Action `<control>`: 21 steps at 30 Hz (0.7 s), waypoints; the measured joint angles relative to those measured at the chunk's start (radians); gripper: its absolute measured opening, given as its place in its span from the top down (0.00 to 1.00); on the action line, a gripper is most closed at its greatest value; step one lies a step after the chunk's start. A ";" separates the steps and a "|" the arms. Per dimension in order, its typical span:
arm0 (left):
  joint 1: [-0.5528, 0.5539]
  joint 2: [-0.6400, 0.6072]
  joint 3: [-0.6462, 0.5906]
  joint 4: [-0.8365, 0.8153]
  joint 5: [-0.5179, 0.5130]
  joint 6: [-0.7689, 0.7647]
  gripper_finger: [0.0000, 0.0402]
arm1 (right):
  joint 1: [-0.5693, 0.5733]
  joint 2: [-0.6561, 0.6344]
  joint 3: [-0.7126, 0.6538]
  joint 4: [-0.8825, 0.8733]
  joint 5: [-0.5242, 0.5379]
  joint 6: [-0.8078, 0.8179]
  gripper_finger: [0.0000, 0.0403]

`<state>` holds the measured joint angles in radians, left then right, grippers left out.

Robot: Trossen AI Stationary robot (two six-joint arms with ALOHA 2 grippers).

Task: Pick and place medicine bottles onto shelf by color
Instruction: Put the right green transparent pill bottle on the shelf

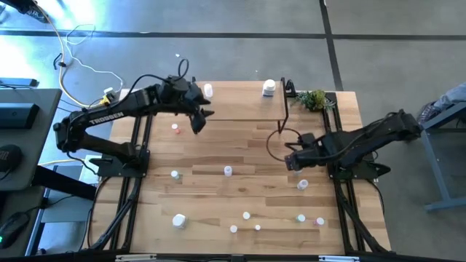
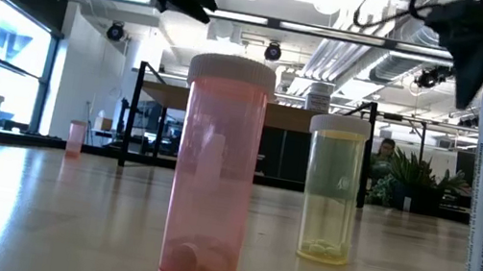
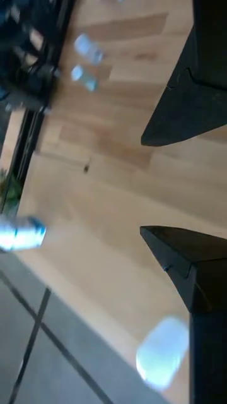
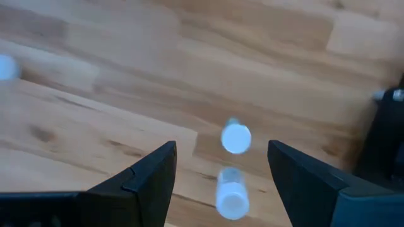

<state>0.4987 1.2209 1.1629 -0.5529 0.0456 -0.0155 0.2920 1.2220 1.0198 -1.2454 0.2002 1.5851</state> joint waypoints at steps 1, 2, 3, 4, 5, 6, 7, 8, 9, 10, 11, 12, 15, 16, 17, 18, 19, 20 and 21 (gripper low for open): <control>-0.017 0.000 0.000 -0.006 -0.001 0.000 0.48 | 0.005 0.000 -0.020 0.011 -0.012 0.010 0.40; -0.033 0.000 0.000 -0.008 -0.001 0.000 0.48 | 0.010 0.000 -0.041 0.028 -0.025 0.014 0.40; -0.049 0.000 0.000 -0.008 -0.001 -0.001 0.48 | 0.014 0.000 -0.061 0.051 -0.032 0.015 0.40; -0.064 0.000 0.000 -0.008 -0.002 -0.009 0.48 | 0.017 0.000 -0.080 0.074 -0.036 0.015 0.40; -0.077 0.000 0.000 -0.008 -0.002 -0.016 0.48 | 0.019 0.000 -0.099 0.096 -0.036 0.015 0.40; -0.090 0.000 0.000 -0.008 -0.002 -0.024 0.48 | 0.019 0.000 -0.119 0.119 -0.036 0.015 0.40; -0.101 0.000 0.000 -0.008 -0.002 -0.030 0.48 | 0.018 0.000 -0.138 0.141 -0.036 0.018 0.40; -0.112 0.000 0.000 -0.008 -0.002 -0.033 0.48 | 0.016 0.000 -0.155 0.154 -0.036 0.029 0.40; -0.123 0.000 0.000 -0.008 -0.003 -0.033 0.48 | 0.016 0.000 -0.171 0.162 -0.036 0.037 0.40; -0.131 0.000 0.000 -0.008 -0.005 -0.033 0.48 | 0.016 0.000 -0.188 0.171 -0.036 0.047 0.40; -0.138 0.000 0.000 -0.008 -0.006 -0.033 0.48 | 0.016 0.000 -0.202 0.181 -0.036 0.059 0.40; -0.144 0.000 0.000 -0.008 -0.008 -0.033 0.48 | 0.017 0.000 -0.213 0.189 -0.036 0.066 0.40; -0.155 0.000 0.000 -0.008 -0.014 -0.034 0.48 | 0.019 0.000 -0.248 0.234 -0.029 0.072 0.40; -0.156 0.000 0.000 -0.008 -0.020 -0.034 0.48 | 0.019 0.000 -0.261 0.251 -0.019 0.070 0.40; -0.157 0.000 0.000 -0.008 -0.026 -0.034 0.48 | 0.019 0.000 -0.275 0.269 -0.014 0.064 0.40; -0.159 0.000 0.000 -0.008 -0.031 -0.034 0.48 | 0.018 0.000 -0.289 0.286 -0.011 0.059 0.40; -0.159 0.000 0.000 -0.007 -0.032 -0.034 0.48 | 0.018 0.000 -0.302 0.300 -0.010 0.058 0.40; -0.159 0.000 0.000 -0.007 -0.032 -0.034 0.48 | 0.018 0.001 -0.313 0.313 -0.010 0.058 0.40; -0.159 0.000 0.000 -0.007 -0.032 -0.034 0.48 | 0.019 0.001 -0.322 0.320 -0.010 0.058 0.40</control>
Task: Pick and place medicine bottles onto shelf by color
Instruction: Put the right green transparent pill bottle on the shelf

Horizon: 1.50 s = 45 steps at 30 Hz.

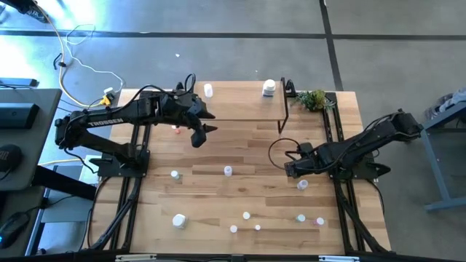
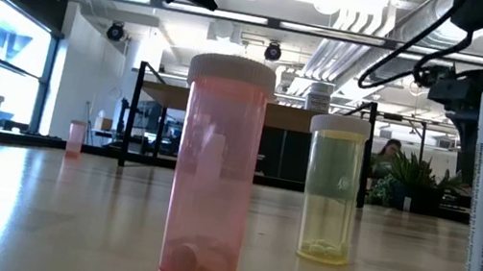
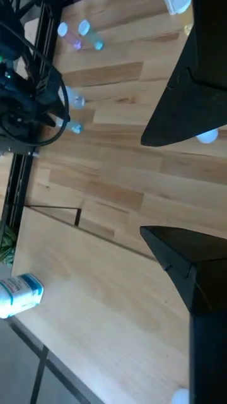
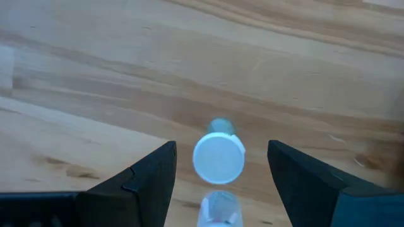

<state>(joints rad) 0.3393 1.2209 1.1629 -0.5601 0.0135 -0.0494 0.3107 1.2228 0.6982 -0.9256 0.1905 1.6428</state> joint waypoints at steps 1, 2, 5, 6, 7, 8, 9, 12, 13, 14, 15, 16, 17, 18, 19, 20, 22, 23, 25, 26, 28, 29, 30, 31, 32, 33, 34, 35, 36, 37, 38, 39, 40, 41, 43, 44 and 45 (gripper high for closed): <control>0.000 0.000 0.000 0.000 0.000 0.000 0.48 | 0.000 0.000 -0.006 0.002 0.000 0.000 0.40; 0.000 0.000 0.000 0.000 0.000 0.000 0.48 | 0.000 0.000 -0.012 0.006 0.000 0.000 0.41; 0.000 0.000 0.000 0.001 0.000 0.000 0.48 | 0.000 0.001 -0.021 0.015 0.019 -0.003 0.44; 0.000 0.000 0.000 0.001 0.000 0.000 0.48 | 0.000 0.001 -0.023 0.016 0.020 -0.003 0.46; 0.000 0.000 0.000 0.001 0.000 0.000 0.48 | 0.000 0.001 -0.025 0.020 0.022 -0.005 0.48; 0.000 0.000 0.000 0.001 0.000 0.000 0.48 | 0.000 0.001 -0.027 0.024 0.022 -0.009 0.51; 0.000 0.000 0.000 0.001 0.000 0.000 0.48 | 0.000 0.002 -0.027 0.027 0.021 -0.011 0.53; 0.000 0.000 0.000 0.001 0.000 0.000 0.48 | 0.000 0.002 -0.027 0.030 0.018 -0.013 0.61; 0.000 0.000 0.000 0.001 0.000 0.000 0.48 | 0.000 0.002 -0.027 0.031 0.016 -0.013 0.64; 0.000 0.000 0.000 0.001 0.000 0.000 0.48 | 0.000 0.002 -0.027 0.032 0.015 -0.013 0.66; 0.000 0.000 0.000 0.001 0.000 0.000 0.48 | 0.000 0.002 -0.027 0.034 0.014 -0.013 0.68; 0.000 0.000 0.000 0.001 0.000 0.000 0.48 | 0.000 0.002 -0.027 0.035 0.013 -0.013 0.70; 0.000 0.000 0.000 0.001 0.000 -0.001 0.48 | 0.000 0.002 -0.027 0.035 0.013 -0.013 0.71; 0.000 0.000 0.000 0.001 0.000 -0.002 0.48 | 0.000 0.002 -0.027 0.035 0.013 -0.013 0.73; 0.000 0.000 0.000 0.001 0.000 -0.003 0.48 | 0.000 0.002 -0.027 0.036 0.013 -0.013 0.73; 0.000 0.000 0.000 0.001 0.000 -0.003 0.48 | 0.000 0.002 -0.026 0.039 0.012 -0.013 0.74; 0.000 0.000 0.000 0.001 0.000 -0.003 0.48 | -0.001 0.002 -0.024 0.044 -0.001 -0.013 0.74; 0.000 0.000 0.000 0.001 0.000 -0.003 0.48 | -0.001 0.002 -0.019 0.041 -0.014 -0.017 0.74; 0.000 0.000 0.000 0.001 0.000 0.000 0.48 | -0.003 0.002 0.001 0.035 -0.028 -0.029 0.73; 0.000 0.000 0.000 0.001 0.000 0.000 0.48 | -0.005 0.002 0.015 0.034 -0.032 -0.036 0.73; 0.000 0.000 0.000 0.001 0.000 0.000 0.48 | -0.014 0.002 0.046 0.024 -0.034 -0.050 0.73; 0.000 0.000 0.000 0.001 0.000 0.000 0.48 | -0.020 0.002 0.065 0.023 -0.034 -0.060 0.73; 0.000 0.000 0.000 0.001 0.000 0.000 0.48 | -0.029 0.002 0.086 0.023 -0.034 -0.077 0.73; 0.000 0.000 0.000 0.001 0.000 0.000 0.48 | -0.038 0.002 0.109 0.020 -0.034 -0.099 0.73; 0.000 0.000 0.000 0.001 0.000 0.000 0.48 | -0.049 0.002 0.135 0.013 -0.034 -0.121 0.73; 0.000 0.000 0.000 0.001 -0.003 -0.001 0.48 | -0.061 0.002 0.161 0.004 -0.034 -0.146 0.73; 0.000 0.000 0.000 0.001 -0.006 -0.001 0.48 | -0.076 0.002 0.187 -0.007 -0.034 -0.176 0.73; 0.000 0.000 0.000 0.000 -0.011 -0.001 0.48 | -0.091 0.002 0.215 -0.018 -0.031 -0.205 0.73; 0.000 0.000 0.000 -0.001 -0.018 -0.001 0.48 | -0.108 0.002 0.245 -0.025 -0.025 -0.239 0.73; 0.000 0.000 0.000 -0.004 -0.026 -0.003 0.48 | -0.126 0.002 0.275 -0.033 -0.017 -0.270 0.73; 0.000 0.000 0.000 -0.007 -0.034 -0.007 0.48 | -0.146 0.002 0.306 -0.040 -0.007 -0.306 0.73; 0.000 0.000 0.000 -0.011 -0.046 -0.014 0.48 | -0.167 0.002 0.334 -0.047 0.002 -0.346 0.73; 0.000 0.000 0.000 -0.017 -0.063 -0.020 0.48 | -0.191 0.002 0.363 -0.056 0.013 -0.387 0.73; 0.000 0.000 0.000 -0.023 -0.076 -0.026 0.48 | -0.216 0.002 0.392 -0.063 0.018 -0.428 0.73; 0.001 0.000 0.000 -0.032 -0.094 -0.026 0.48 | -0.270 0.002 0.448 -0.072 0.022 -0.519 0.73; 0.001 0.000 0.000 -0.037 -0.098 -0.027 0.48 | -0.299 0.002 0.475 -0.076 0.023 -0.567 0.73; 0.001 0.000 0.000 -0.042 -0.100 -0.030 0.48 | -0.329 0.002 0.501 -0.079 0.024 -0.613 0.73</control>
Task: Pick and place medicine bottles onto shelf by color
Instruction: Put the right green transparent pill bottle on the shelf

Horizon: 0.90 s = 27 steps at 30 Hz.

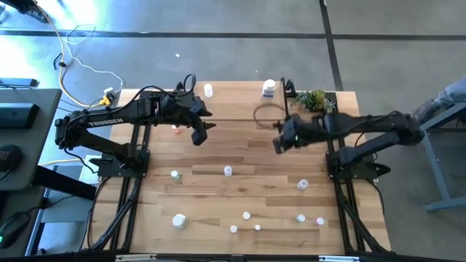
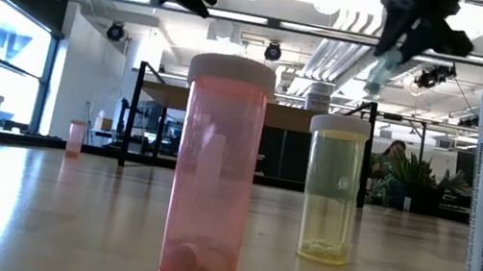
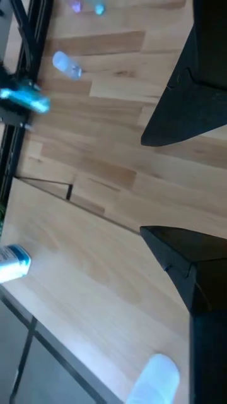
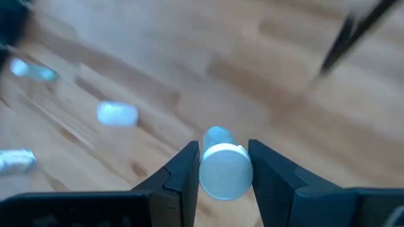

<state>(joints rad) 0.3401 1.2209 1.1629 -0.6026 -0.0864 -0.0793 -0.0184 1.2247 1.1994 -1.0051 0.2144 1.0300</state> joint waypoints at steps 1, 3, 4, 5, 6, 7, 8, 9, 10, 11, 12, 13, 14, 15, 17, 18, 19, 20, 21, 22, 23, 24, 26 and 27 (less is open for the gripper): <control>0.000 0.000 0.000 -0.008 0.000 -0.010 0.48 | -0.031 0.000 0.025 -0.001 0.000 -0.047 0.73; 0.000 0.000 0.000 -0.023 -0.002 -0.041 0.48 | -0.097 0.000 0.075 -0.001 -0.003 -0.140 0.73; 0.000 0.000 0.000 -0.030 -0.004 -0.057 0.48 | -0.132 0.000 0.098 0.000 -0.009 -0.187 0.73; 0.000 0.000 0.000 -0.040 -0.006 -0.071 0.48 | -0.166 0.001 0.122 -0.001 -0.015 -0.236 0.73; 0.000 0.000 0.000 -0.050 -0.007 -0.087 0.48 | -0.199 0.005 0.147 -0.004 -0.025 -0.285 0.73; 0.000 0.000 0.000 -0.059 -0.008 -0.100 0.48 | -0.232 0.011 0.172 -0.008 -0.031 -0.336 0.73; 0.000 0.000 0.000 -0.070 -0.008 -0.113 0.48 | -0.265 0.020 0.200 -0.017 -0.033 -0.385 0.73; 0.000 0.000 0.000 -0.080 -0.008 -0.125 0.48 | -0.294 0.032 0.228 -0.025 -0.037 -0.434 0.73; 0.000 0.000 0.000 -0.091 -0.008 -0.136 0.48 | -0.324 0.047 0.258 -0.034 -0.048 -0.482 0.73; 0.000 0.000 0.000 -0.103 -0.008 -0.148 0.48 | -0.354 0.065 0.291 -0.041 -0.061 -0.528 0.73; 0.000 0.000 0.000 -0.114 -0.008 -0.157 0.48 | -0.380 0.083 0.323 -0.051 -0.073 -0.573 0.73; 0.000 0.000 0.000 -0.122 -0.008 -0.165 0.48 | -0.408 0.106 0.356 -0.064 -0.089 -0.614 0.73; 0.000 0.000 0.000 -0.130 -0.008 -0.173 0.48 | -0.431 0.127 0.387 -0.082 -0.096 -0.652 0.73; 0.000 0.000 0.000 -0.140 -0.008 -0.181 0.48 | -0.452 0.149 0.414 -0.106 -0.105 -0.683 0.73; 0.000 0.000 0.000 -0.151 -0.008 -0.194 0.48 | -0.485 0.197 0.463 -0.160 -0.127 -0.738 0.73; 0.000 0.000 0.000 -0.157 -0.008 -0.200 0.48 | -0.497 0.221 0.481 -0.185 -0.139 -0.762 0.73; 0.000 0.000 0.000 -0.160 -0.008 -0.205 0.48 | -0.505 0.244 0.498 -0.209 -0.150 -0.785 0.73; 0.000 0.000 0.000 -0.165 -0.008 -0.206 0.48 | -0.512 0.267 0.513 -0.228 -0.168 -0.804 0.73; 0.000 0.000 0.000 -0.167 -0.008 -0.206 0.48 | -0.515 0.289 0.528 -0.245 -0.188 -0.819 0.73; 0.000 0.000 0.000 -0.166 -0.007 -0.206 0.48 | -0.518 0.309 0.539 -0.262 -0.204 -0.831 0.73; 0.000 0.000 0.000 -0.166 -0.004 -0.207 0.48 | -0.517 0.330 0.547 -0.281 -0.222 -0.847 0.73; 0.000 0.000 0.000 -0.166 0.000 -0.207 0.48 | -0.514 0.348 0.554 -0.298 -0.232 -0.857 0.73; 0.000 0.000 0.000 -0.166 0.008 -0.210 0.48 | -0.503 0.378 0.554 -0.305 -0.233 -0.882 0.73; -0.001 0.000 0.000 -0.166 0.017 -0.210 0.48 | -0.499 0.391 0.551 -0.306 -0.229 -0.895 0.73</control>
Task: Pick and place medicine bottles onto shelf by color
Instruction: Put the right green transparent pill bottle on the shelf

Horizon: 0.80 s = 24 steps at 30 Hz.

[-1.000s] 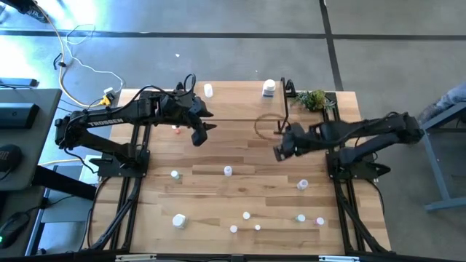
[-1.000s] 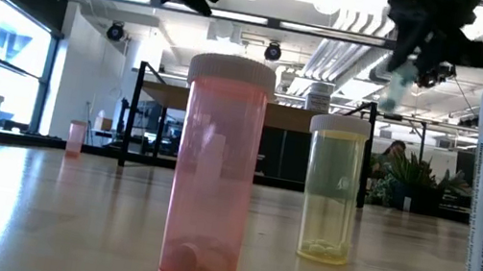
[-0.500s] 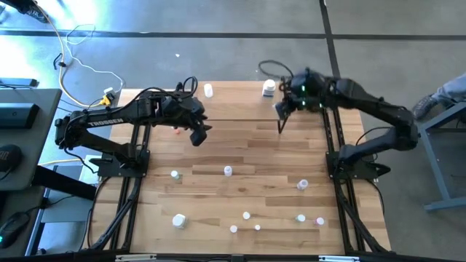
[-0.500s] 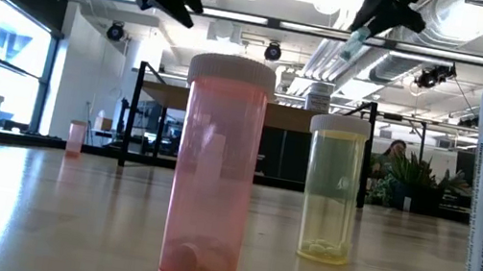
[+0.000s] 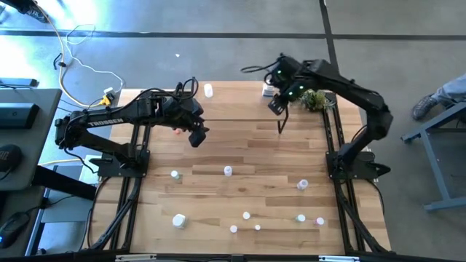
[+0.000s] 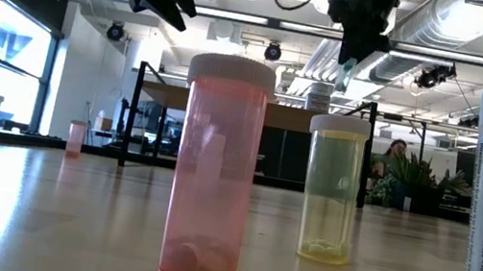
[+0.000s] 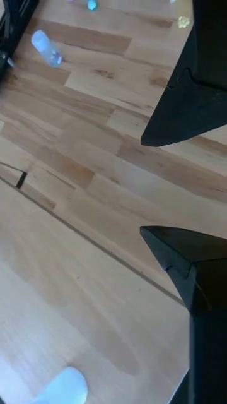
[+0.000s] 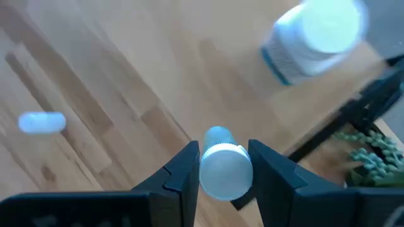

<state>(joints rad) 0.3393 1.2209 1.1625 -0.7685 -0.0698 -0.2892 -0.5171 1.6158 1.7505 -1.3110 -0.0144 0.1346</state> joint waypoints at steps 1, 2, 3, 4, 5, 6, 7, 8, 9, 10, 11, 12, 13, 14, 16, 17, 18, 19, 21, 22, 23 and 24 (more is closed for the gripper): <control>0.000 0.000 0.000 0.000 0.010 -0.002 0.48 | 0.004 0.013 -0.006 -0.002 0.011 -0.009 0.73; 0.000 0.000 0.000 0.000 0.014 -0.007 0.48 | 0.008 0.025 -0.012 -0.002 0.018 -0.018 0.73; 0.000 0.000 0.000 0.000 0.016 -0.015 0.48 | 0.009 0.037 -0.018 -0.003 0.021 -0.025 0.73; 0.000 0.000 0.000 0.000 0.017 -0.022 0.48 | 0.009 0.049 -0.019 -0.004 0.027 -0.030 0.73; 0.000 0.000 0.000 0.000 0.017 -0.023 0.48 | 0.008 0.056 -0.019 -0.003 0.032 -0.031 0.73; 0.000 0.000 0.000 0.000 0.017 -0.023 0.48 | 0.008 0.062 -0.019 -0.002 0.040 -0.031 0.73; 0.000 0.000 0.000 0.000 0.017 -0.023 0.48 | 0.008 0.067 -0.019 -0.002 0.049 -0.031 0.73; 0.000 0.000 0.000 0.001 0.017 -0.023 0.48 | 0.008 0.073 -0.019 -0.003 0.063 -0.031 0.73; 0.000 0.000 0.000 0.000 0.017 -0.023 0.48 | 0.008 0.079 -0.019 -0.002 0.072 -0.031 0.73; 0.000 0.000 0.000 0.000 0.017 -0.023 0.48 | 0.008 0.083 -0.019 -0.002 0.074 -0.031 0.73; 0.000 0.000 0.000 0.001 0.016 -0.023 0.48 | 0.008 0.086 -0.020 -0.002 0.074 -0.031 0.73; 0.000 0.000 0.000 0.001 0.016 -0.023 0.48 | 0.008 0.088 -0.020 -0.002 0.074 -0.031 0.73; 0.000 0.000 0.000 0.001 0.016 -0.023 0.48 | 0.008 0.091 -0.020 -0.001 0.074 -0.032 0.73; 0.000 0.000 0.000 0.001 0.016 -0.023 0.48 | 0.008 0.096 -0.020 -0.001 0.074 -0.039 0.73; 0.000 0.000 0.000 0.001 0.015 -0.023 0.48 | 0.008 0.103 -0.020 -0.001 0.074 -0.046 0.73; 0.000 0.000 0.000 0.001 0.015 -0.023 0.48 | 0.008 0.103 -0.020 -0.001 0.076 -0.046 0.73; 0.000 0.000 0.000 0.001 0.015 -0.023 0.48 | 0.008 0.101 -0.020 0.001 0.082 -0.046 0.73; 0.000 0.000 0.000 0.001 0.014 -0.023 0.48 | 0.008 0.100 -0.020 0.001 0.089 -0.046 0.73; 0.000 0.000 0.000 0.001 0.014 -0.023 0.48 | 0.006 0.100 -0.020 -0.002 0.089 -0.046 0.73; 0.000 0.000 0.000 0.001 0.014 -0.023 0.48 | 0.006 0.100 -0.020 -0.003 0.089 -0.046 0.73; 0.000 0.000 0.000 0.001 0.014 -0.023 0.48 | 0.006 0.100 -0.020 -0.003 0.085 -0.046 0.73; 0.000 0.000 0.000 0.000 0.014 -0.023 0.48 | 0.006 0.100 -0.020 -0.003 0.082 -0.047 0.73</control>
<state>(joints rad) 0.3393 1.2209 1.1625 -0.7681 -0.0559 -0.3119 -0.5110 1.7161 1.7302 -1.3140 0.0676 0.0879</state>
